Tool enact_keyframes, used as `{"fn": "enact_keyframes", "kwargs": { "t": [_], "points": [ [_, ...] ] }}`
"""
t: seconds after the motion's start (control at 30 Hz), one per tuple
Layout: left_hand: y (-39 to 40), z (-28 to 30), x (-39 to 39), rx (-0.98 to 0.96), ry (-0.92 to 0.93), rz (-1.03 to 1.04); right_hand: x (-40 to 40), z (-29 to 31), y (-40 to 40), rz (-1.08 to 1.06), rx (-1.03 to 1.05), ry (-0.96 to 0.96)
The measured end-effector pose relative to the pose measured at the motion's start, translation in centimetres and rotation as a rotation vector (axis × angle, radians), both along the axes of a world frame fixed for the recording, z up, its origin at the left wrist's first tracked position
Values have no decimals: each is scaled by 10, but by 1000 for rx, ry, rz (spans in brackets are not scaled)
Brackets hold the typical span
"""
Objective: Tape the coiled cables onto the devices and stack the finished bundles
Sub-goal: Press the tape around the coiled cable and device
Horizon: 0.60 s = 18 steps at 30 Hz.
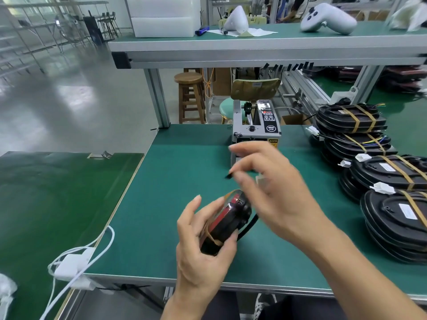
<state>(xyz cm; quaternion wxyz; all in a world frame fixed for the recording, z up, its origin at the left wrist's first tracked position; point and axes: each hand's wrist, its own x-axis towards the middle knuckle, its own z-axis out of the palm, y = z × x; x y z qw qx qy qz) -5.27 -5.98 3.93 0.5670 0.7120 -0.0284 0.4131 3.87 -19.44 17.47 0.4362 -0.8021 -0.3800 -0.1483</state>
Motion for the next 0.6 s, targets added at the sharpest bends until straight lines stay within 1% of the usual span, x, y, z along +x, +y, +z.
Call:
{"fn": "enact_keyframes", "kwargs": {
  "t": [0.07, 0.13, 0.17, 0.23, 0.3, 0.37, 0.5, 0.6],
  "points": [
    [1, -2, 0, 14, -25, 3, 10, -5, -12, -100, 298, 370],
    [-1, -3, 1, -4, -58, 12, 23, -23, -19, -146, 551, 820],
    [-3, -2, 1, -38, -75, 18, 27, -35, -20, -152, 605, 1000],
    [-6, 1, 4, -115, -119, 29, 30, -60, -18, -146, 614, 1199],
    [-9, 3, 7, -157, -146, 46, 28, -78, -10, -128, 666, 1295],
    [-14, 6, 11, -176, -144, 46, 25, -89, 0, -123, 707, 1297],
    [-19, 4, 13, -181, -114, -2, 22, -94, 14, -156, 594, 1151],
    [-11, 1, 10, -123, -58, -53, 21, -91, 17, -168, 526, 1050]
  ]
}}
